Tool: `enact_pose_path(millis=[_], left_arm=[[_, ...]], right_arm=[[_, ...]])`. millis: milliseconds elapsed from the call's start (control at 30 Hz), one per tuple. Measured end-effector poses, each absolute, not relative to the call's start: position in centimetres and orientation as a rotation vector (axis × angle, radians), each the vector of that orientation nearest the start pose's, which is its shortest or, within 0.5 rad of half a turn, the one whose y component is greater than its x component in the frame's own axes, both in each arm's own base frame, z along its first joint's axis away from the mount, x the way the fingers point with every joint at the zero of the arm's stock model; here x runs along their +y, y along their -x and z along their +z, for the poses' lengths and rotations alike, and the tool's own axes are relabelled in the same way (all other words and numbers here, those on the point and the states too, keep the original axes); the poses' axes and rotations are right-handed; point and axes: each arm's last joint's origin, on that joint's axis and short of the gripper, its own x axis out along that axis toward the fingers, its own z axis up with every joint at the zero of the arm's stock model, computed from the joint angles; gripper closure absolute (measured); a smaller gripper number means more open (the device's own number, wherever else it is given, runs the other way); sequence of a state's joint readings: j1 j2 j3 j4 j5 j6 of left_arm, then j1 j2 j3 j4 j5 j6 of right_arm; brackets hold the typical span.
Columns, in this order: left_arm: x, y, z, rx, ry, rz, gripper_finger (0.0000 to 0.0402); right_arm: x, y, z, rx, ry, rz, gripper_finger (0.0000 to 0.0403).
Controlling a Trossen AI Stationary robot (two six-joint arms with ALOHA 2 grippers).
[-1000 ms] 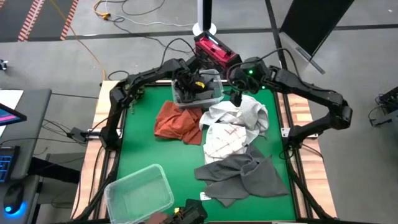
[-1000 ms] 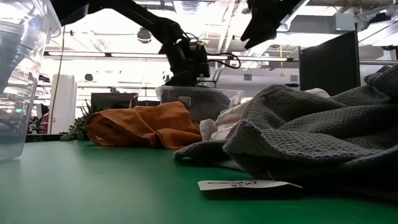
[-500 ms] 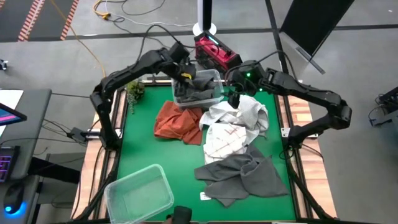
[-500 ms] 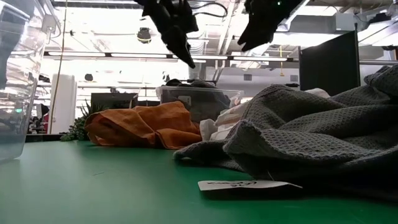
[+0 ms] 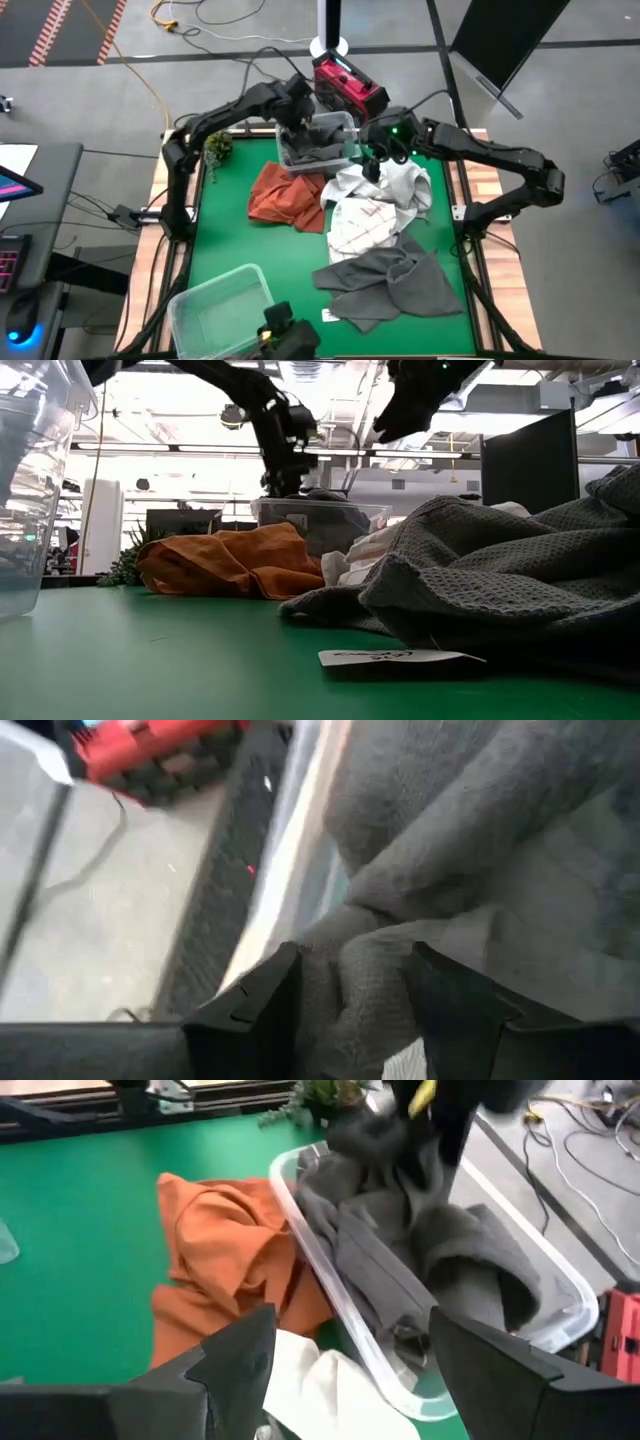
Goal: Sort towels by color in basket
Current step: Put the left gray towel into the top transparent bin
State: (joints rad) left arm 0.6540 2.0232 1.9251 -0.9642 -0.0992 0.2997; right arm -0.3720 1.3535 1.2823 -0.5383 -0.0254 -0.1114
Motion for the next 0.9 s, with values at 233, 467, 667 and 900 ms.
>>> enact_pose_path(millis=[233,467,667,900], left_arm=[[24.8,-37.1,25.6,1.212,0.017,0.395,0.0228],[22.9,-38.2,25.0,1.254,-0.046,0.294,0.0228],[22.0,-36.8,28.9,1.187,-0.119,0.282,0.0228],[20.8,-34.9,33.8,1.084,-0.37,0.21,0.0228]], right_arm=[[-10.0,-27.4,34.9,0.615,-0.005,-0.282,0.0111],[-9.7,-27.4,34.9,0.615,-0.008,-0.275,0.0111],[-9.7,-27.5,34.9,0.613,-0.009,-0.274,0.0111],[-9.7,-27.6,35.0,0.595,-0.006,-0.276,0.0111]])
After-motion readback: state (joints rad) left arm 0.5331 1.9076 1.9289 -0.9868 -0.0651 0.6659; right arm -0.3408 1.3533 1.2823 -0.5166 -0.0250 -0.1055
